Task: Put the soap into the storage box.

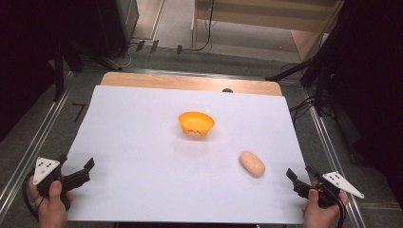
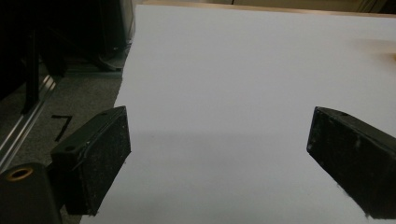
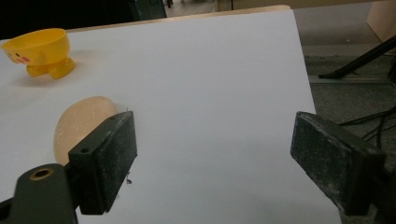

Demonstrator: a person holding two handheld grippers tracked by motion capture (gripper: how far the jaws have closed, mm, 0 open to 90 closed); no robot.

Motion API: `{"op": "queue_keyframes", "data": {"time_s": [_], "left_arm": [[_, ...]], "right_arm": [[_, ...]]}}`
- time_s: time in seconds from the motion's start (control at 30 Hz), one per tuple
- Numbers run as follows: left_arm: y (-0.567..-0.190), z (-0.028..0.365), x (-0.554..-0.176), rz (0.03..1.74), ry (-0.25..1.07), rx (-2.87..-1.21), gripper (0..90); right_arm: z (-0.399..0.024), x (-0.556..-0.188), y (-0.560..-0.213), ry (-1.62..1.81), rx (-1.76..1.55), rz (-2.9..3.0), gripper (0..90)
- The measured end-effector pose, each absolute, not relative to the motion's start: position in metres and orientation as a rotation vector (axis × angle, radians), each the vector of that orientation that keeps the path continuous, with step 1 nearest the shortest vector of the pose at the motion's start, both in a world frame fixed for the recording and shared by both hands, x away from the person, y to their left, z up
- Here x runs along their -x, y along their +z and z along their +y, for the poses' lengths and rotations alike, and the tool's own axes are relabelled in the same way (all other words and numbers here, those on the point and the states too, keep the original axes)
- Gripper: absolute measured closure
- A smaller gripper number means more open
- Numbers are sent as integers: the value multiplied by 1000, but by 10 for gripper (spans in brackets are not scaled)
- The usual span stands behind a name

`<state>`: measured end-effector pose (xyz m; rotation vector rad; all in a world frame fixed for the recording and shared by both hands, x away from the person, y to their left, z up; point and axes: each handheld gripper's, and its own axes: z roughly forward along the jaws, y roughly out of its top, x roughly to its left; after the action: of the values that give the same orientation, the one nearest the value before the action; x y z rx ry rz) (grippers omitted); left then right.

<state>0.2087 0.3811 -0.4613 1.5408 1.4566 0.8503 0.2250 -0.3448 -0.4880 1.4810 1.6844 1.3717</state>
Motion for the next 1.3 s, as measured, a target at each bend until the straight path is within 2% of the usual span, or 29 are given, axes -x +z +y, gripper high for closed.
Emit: {"op": "queue_keyframes", "data": {"time_s": [0.17,0.23,0.43,0.77,1.3], "left_arm": [[-461,381,-208,1457,852,-1543,69],[-461,381,-208,1460,853,-1537,69],[-461,381,-209,1461,853,-1542,69],[-461,381,-209,1460,853,-1540,69],[-461,381,-209,1458,853,-1543,69]], "right_arm": [[-342,-225,-487,1363,-1446,1702,215],[-343,-224,-486,1335,-1434,1694,309],[-345,-227,-484,1248,-1429,1721,323],[-329,-232,-472,1132,-1324,1990,220],[-315,-264,-456,865,-1262,2372,175]]}}
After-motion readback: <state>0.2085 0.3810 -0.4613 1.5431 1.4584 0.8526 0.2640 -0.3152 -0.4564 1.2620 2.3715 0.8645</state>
